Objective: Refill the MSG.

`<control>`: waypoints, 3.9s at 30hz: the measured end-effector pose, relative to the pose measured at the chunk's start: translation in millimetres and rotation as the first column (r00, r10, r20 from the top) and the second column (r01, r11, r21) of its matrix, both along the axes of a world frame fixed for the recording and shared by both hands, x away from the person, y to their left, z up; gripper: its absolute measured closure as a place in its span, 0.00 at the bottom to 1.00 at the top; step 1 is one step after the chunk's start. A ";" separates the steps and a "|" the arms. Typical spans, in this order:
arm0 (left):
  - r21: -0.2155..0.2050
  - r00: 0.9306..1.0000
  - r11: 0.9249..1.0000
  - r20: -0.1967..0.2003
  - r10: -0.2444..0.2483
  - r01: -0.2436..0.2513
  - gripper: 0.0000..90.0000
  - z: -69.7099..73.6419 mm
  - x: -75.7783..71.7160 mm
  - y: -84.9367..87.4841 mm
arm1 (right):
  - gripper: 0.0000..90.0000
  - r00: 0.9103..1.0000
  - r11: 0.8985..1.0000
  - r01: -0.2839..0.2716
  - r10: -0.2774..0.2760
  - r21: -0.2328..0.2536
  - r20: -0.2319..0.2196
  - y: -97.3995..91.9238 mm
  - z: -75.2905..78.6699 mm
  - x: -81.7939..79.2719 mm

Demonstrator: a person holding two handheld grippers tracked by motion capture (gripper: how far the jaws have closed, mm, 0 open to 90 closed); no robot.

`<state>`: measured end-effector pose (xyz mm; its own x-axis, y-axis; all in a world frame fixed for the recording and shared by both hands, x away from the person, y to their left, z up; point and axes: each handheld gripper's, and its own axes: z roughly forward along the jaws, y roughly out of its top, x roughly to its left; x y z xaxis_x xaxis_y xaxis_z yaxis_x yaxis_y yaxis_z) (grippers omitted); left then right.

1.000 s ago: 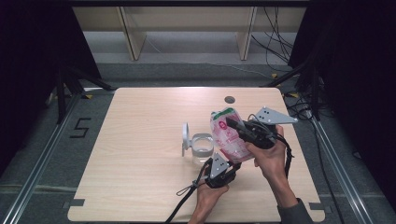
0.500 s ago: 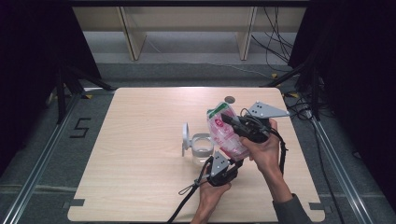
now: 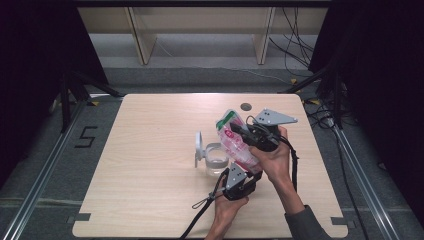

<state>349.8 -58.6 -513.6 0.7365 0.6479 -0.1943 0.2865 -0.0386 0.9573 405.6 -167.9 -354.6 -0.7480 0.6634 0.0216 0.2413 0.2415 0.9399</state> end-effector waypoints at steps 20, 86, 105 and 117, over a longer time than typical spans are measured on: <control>-0.007 1.000 1.000 0.005 -0.014 0.014 0.86 -1.9 2.8 1.6 | 1.00 1.000 0.999 -0.025 0.025 -0.031 -0.003 12.0 -8.4 9.4; -0.043 0.999 0.998 0.018 -0.038 0.039 0.87 -1.2 9.3 3.6 | 1.00 1.000 0.997 0.020 -0.021 -0.078 -0.021 36.4 -11.6 12.1; -0.098 0.998 0.993 0.033 -0.059 0.062 0.87 -2.2 14.1 -0.7 | 1.00 0.999 0.993 0.029 -0.026 -0.112 0.026 40.7 -8.9 13.4; -0.086 0.998 0.994 0.033 -0.058 0.061 0.87 3.3 16.5 -2.2 | 1.00 0.999 0.993 0.024 -0.021 -0.115 0.028 41.5 -4.9 13.0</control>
